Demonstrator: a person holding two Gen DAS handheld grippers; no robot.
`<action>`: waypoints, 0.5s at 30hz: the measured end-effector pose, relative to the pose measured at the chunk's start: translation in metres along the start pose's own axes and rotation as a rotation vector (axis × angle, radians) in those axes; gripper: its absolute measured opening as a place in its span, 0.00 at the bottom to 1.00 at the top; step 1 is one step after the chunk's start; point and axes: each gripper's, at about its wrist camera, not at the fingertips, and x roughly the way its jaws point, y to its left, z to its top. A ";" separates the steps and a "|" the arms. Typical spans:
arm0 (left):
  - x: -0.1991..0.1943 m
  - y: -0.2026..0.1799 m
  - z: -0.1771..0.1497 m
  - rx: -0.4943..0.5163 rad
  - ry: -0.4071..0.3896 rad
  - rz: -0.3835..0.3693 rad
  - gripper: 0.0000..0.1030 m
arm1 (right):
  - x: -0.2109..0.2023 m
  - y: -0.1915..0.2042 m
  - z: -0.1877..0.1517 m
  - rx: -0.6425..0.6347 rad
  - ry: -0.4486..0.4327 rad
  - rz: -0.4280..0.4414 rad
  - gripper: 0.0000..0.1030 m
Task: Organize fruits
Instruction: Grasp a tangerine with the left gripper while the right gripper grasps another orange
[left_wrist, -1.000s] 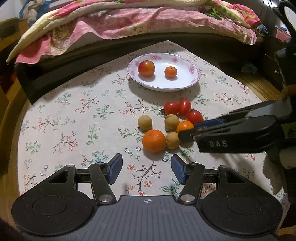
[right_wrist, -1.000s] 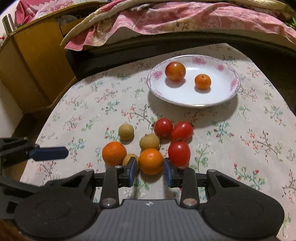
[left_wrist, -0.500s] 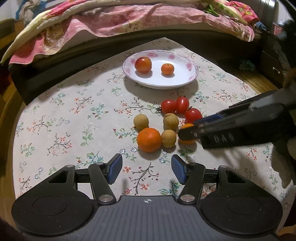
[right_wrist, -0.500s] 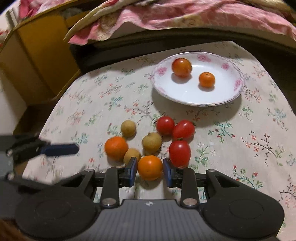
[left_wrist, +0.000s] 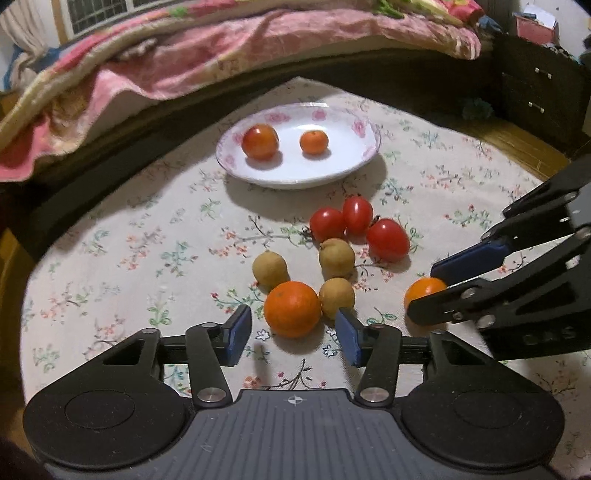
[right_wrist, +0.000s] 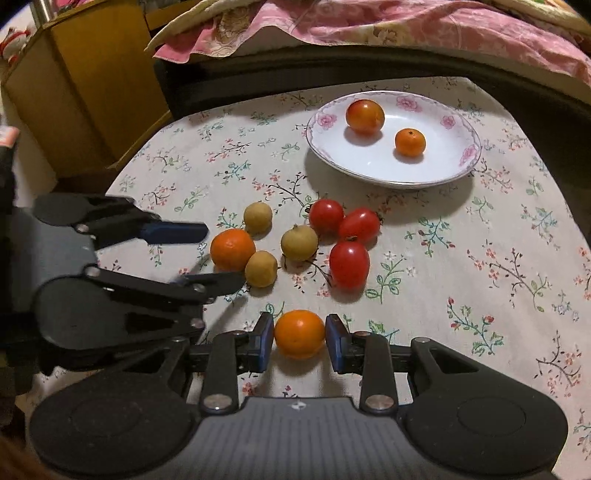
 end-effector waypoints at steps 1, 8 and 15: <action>0.004 0.001 0.000 -0.008 0.007 -0.007 0.56 | 0.001 -0.003 0.000 0.011 0.000 0.010 0.33; 0.018 -0.002 0.006 -0.026 0.015 -0.021 0.47 | 0.002 -0.010 -0.001 0.032 -0.003 0.020 0.33; 0.019 -0.004 0.009 -0.044 0.025 -0.042 0.42 | 0.001 -0.010 -0.001 0.013 0.002 0.009 0.33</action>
